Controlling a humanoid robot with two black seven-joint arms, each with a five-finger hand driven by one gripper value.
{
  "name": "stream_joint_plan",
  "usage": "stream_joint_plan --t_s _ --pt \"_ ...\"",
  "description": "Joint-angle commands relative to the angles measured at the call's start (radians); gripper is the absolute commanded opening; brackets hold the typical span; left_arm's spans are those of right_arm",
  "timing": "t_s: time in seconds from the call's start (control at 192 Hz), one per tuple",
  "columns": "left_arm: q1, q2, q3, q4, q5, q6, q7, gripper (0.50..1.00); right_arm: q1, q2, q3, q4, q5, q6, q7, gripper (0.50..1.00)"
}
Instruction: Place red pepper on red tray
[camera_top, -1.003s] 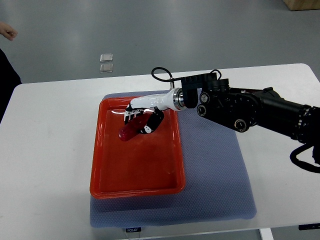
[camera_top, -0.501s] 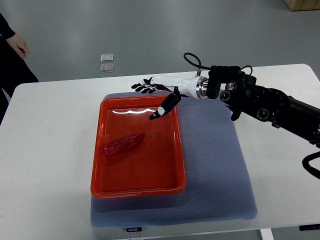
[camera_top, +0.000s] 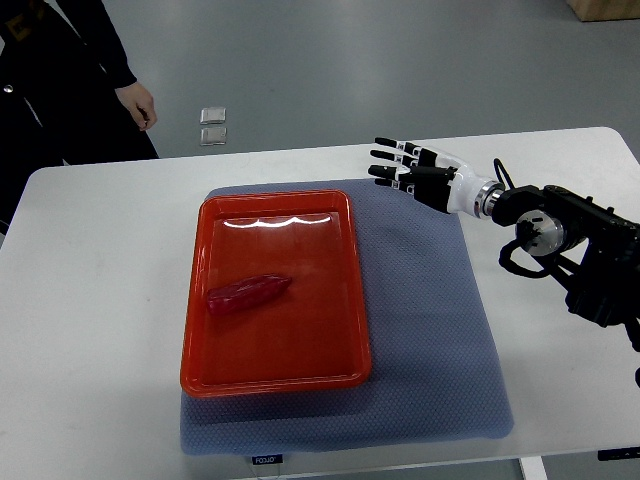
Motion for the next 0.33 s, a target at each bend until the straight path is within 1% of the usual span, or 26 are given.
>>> stream_joint_plan --t_s 0.0,0.245,0.324 --pt "0.0 0.0 0.0 0.0 0.0 0.0 0.0 1.0 -0.033 0.007 0.004 -0.007 0.09 0.011 0.01 0.913" --pt "0.0 0.0 0.0 0.0 0.0 -0.001 0.0 1.0 -0.043 0.007 0.016 -0.01 0.107 0.011 0.019 0.913" --pt "0.0 0.0 0.0 0.0 0.0 0.0 0.0 1.0 -0.043 0.0 0.016 -0.01 0.107 0.023 0.021 0.913"
